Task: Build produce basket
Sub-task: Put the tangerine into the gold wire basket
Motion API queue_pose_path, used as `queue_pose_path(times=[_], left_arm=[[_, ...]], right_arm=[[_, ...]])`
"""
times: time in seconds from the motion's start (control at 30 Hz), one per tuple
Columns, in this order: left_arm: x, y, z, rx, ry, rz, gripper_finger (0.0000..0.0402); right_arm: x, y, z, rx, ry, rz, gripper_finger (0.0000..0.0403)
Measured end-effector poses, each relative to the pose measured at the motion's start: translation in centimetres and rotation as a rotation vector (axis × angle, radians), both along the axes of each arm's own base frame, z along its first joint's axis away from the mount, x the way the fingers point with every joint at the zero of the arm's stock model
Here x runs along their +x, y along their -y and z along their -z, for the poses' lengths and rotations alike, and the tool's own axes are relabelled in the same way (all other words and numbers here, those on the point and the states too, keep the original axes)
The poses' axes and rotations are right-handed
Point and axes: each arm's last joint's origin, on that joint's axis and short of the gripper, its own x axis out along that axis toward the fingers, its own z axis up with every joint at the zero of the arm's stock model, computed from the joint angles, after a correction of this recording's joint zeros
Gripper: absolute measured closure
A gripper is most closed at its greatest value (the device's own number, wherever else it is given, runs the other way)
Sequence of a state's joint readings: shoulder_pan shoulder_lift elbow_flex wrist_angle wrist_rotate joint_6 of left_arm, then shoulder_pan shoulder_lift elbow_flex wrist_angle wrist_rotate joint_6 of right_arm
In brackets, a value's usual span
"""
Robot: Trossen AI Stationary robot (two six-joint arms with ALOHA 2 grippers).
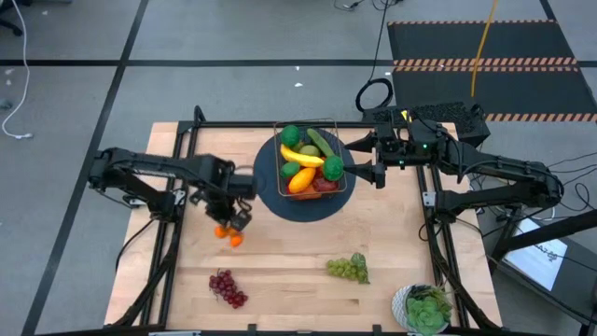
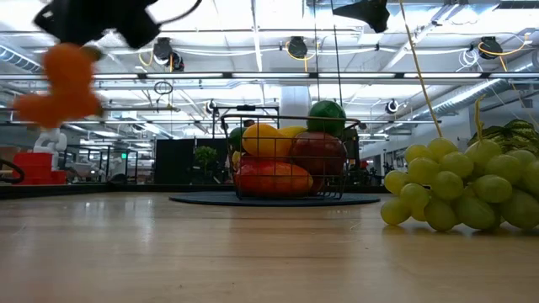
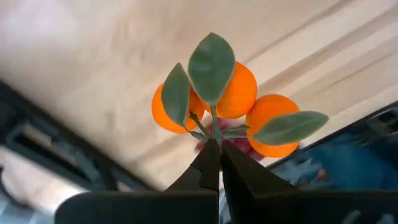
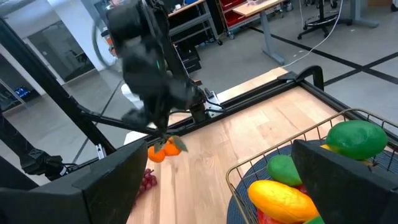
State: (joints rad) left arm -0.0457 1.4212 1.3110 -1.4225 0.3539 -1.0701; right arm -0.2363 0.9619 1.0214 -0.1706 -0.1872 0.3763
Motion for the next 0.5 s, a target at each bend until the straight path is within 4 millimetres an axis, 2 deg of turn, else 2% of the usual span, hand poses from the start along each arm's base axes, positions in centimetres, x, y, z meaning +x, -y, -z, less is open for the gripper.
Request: queue_pose_path(times=[0.2, 0.5], left_arm=[[0.8, -2.0, -5.4, 0.105, 0.222, -0.042, 0.0398], [0.9, -4.9, -11.5, 0.234, 0.554, -0.026, 0.0397]], right_arm=[[0.0, 0.0, 0.0, -0.015, -0.001, -0.002, 0.0012], [0.0, 0.0, 0.0, -0.023, -0.001, -0.003, 0.0012]])
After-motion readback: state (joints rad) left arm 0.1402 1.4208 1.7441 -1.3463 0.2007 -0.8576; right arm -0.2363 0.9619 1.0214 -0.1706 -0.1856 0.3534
